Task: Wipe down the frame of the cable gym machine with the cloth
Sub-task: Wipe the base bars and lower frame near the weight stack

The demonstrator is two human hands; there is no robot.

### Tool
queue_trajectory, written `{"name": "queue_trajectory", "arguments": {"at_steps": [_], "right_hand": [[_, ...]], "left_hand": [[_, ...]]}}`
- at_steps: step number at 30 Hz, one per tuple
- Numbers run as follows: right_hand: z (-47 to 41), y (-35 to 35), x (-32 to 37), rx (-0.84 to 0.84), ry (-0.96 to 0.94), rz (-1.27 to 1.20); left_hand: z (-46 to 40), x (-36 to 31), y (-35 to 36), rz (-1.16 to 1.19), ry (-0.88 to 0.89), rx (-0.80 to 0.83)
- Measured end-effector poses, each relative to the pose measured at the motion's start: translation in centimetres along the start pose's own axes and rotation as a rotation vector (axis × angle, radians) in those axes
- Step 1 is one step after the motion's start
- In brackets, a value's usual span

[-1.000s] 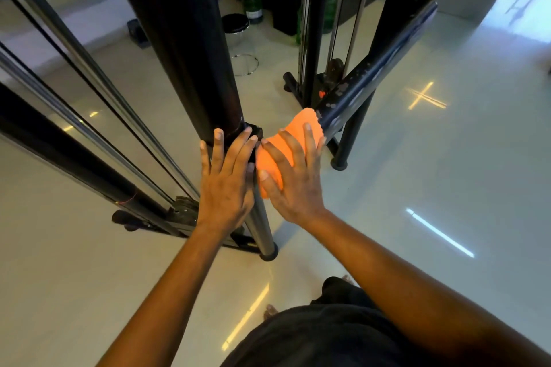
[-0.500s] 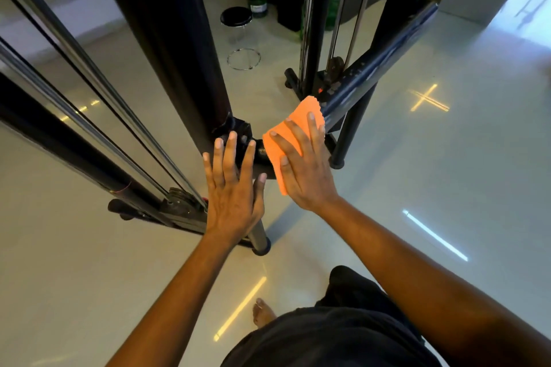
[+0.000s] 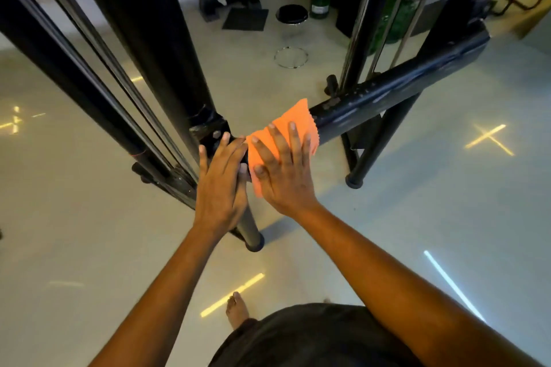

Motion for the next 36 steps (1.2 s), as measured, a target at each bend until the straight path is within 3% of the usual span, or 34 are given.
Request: {"name": "queue_trajectory", "arguments": {"at_steps": [3, 6, 8, 12, 16, 19, 22, 25, 29, 32, 36], "right_hand": [[-0.2, 0.2, -5.6, -0.079, -0.112, 0.094], [-1.0, 0.1, -11.7, -0.007, 0.071, 0.1], [-1.3, 0.0, -10.5, 0.021, 0.141, 0.062], [-1.3, -0.4, -5.0, 0.012, -0.05, -0.04], [-2.5, -0.6, -10.3, -0.052, -0.203, 0.032], [-3.0, -1.0, -13.4, -0.025, -0.037, 0.018], [-2.4, -1.4, -9.0, -0.042, 0.048, -0.049], [-1.5, -1.2, -4.6, -0.061, -0.085, -0.086], [-1.9, -0.4, -9.5, -0.121, -0.214, 0.013], [-2.0, -0.2, -14.1, -0.062, -0.069, 0.049], [-2.2, -0.8, -8.5, -0.039, 0.093, -0.021]], "left_hand": [[0.1, -0.7, -0.3, -0.023, -0.03, -0.015], [0.2, -1.8, 0.2, -0.085, -0.068, -0.037], [0.0, -2.6, 0.8, -0.129, -0.094, -0.077], [-0.8, -3.7, 1.9, -0.166, -0.145, -0.126], [-1.6, -4.3, 2.1, -0.183, -0.168, -0.103], [-1.6, -4.5, 2.3, -0.177, -0.193, -0.093], [-1.9, -4.5, 2.4, -0.152, -0.209, -0.083], [-2.3, -3.7, 2.3, -0.084, -0.226, -0.055], [-2.3, -3.3, 1.8, -0.047, -0.214, -0.033], [-2.3, -3.5, 1.8, -0.067, -0.188, -0.028], [-2.8, -3.4, 2.0, -0.094, -0.164, -0.023]]}}
Point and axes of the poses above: each hand's wrist, its own z-axis away from the middle knuckle, its own y-axis out of the palm, x = y × z, the point moved 7 cm from there along -z, towards the middle knuckle, and after that the axes turned 15 degrees about z, right-handed, at the moved point
